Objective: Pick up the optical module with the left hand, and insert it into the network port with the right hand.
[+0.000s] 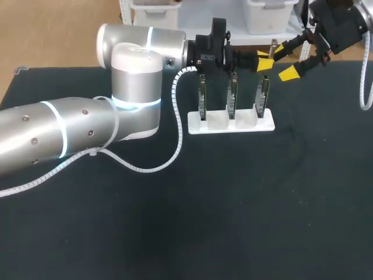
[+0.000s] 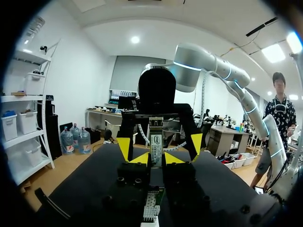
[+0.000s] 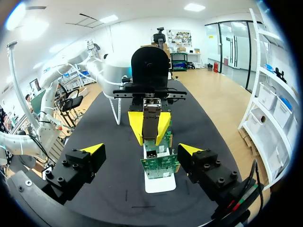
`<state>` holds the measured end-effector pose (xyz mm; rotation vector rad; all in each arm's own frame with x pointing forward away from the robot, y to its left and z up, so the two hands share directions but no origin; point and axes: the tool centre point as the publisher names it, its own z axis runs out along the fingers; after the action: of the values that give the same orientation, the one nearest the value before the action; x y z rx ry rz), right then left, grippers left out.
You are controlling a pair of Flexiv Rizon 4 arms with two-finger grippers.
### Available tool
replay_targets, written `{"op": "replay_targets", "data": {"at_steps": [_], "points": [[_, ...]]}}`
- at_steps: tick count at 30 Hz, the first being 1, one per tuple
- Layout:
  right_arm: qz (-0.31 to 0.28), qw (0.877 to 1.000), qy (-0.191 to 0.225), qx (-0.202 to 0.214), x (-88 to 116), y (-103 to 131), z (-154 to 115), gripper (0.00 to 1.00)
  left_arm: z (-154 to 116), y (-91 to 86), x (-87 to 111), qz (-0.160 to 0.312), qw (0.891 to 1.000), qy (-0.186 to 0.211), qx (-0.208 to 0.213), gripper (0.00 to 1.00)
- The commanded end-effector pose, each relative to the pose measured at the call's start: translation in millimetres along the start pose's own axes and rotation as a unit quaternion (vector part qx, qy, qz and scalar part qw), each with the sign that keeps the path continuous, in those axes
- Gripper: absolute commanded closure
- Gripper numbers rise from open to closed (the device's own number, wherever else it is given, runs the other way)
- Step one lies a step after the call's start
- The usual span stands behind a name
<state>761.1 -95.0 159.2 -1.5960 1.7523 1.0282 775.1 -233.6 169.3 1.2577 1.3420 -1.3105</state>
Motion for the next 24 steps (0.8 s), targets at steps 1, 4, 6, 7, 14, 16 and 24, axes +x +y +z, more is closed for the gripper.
{"op": "replay_targets", "data": {"at_steps": [1,4,6,7,14,16,24], "points": [[0.0,1.0,0.0,0.002,-0.3,1.5,0.3,0.0,1.7,4.0,-0.4,-0.001,1.0,0.002,0.003,1.0],[0.0,1.0,0.0,0.002,-0.3,1.5,0.3,0.0,1.8,3.4,-0.3,-0.001,1.0,0.001,0.003,1.0],[0.0,1.0,0.0,0.002,-0.3,1.5,0.3,0.0,1.8,3.1,-0.2,0.0,1.0,0.001,0.003,1.0],[0.0,1.0,0.0,0.002,-0.3,1.5,0.3,0.0,1.9,3.0,-0.2,0.0,1.0,0.001,0.003,1.0],[0.0,1.0,0.0,0.002,-0.3,1.5,0.3,0.0,2.6,1.4,0.1,0.002,1.0,0.0,0.004,1.0],[0.0,1.0,0.0,0.002,-0.3,1.5,0.3,0.0,2.6,0.9,0.3,0.002,1.0,0.0,0.004,1.0],[0.0,1.0,0.0,0.002,-0.3,1.5,0.3,0.0,2.7,-1.7,0.7,0.001,1.0,0.0,0.002,1.0]]}}
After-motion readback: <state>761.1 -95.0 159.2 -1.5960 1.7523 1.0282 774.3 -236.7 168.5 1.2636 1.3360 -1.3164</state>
